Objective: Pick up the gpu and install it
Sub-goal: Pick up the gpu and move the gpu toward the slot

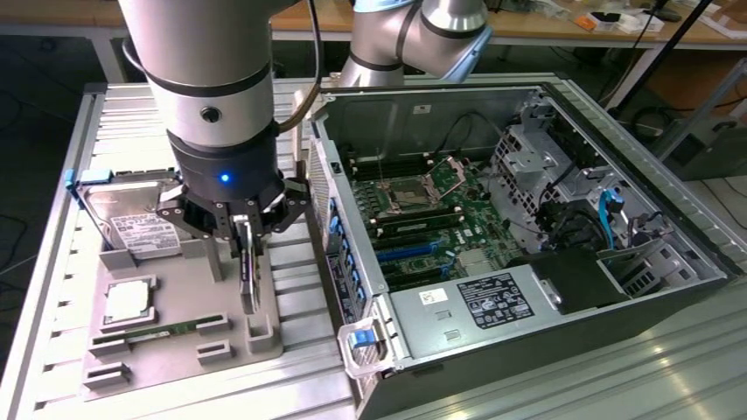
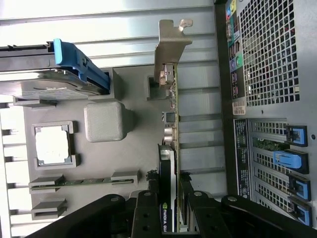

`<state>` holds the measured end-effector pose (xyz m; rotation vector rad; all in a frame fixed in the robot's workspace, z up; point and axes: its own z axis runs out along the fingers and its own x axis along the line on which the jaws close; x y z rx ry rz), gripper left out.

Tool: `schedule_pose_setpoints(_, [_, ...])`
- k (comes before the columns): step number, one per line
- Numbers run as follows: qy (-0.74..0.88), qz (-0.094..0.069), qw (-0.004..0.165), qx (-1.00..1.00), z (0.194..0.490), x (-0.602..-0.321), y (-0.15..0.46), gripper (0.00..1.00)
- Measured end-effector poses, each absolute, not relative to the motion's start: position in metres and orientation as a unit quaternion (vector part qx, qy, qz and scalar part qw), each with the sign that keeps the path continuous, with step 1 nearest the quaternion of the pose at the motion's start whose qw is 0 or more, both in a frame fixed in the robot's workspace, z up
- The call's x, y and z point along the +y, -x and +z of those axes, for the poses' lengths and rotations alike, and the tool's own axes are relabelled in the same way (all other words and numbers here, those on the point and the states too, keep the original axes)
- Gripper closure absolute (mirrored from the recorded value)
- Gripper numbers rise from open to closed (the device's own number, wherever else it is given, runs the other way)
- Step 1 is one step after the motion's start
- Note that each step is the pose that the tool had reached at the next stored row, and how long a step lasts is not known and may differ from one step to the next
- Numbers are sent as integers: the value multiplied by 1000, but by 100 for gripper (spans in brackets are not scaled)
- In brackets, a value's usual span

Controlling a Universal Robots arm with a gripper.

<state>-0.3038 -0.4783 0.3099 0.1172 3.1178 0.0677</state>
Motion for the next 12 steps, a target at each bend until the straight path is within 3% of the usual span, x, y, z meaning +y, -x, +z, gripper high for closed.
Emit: schedule_pose_setpoints(12, [-38,24,10,999,324,-478,304,73])
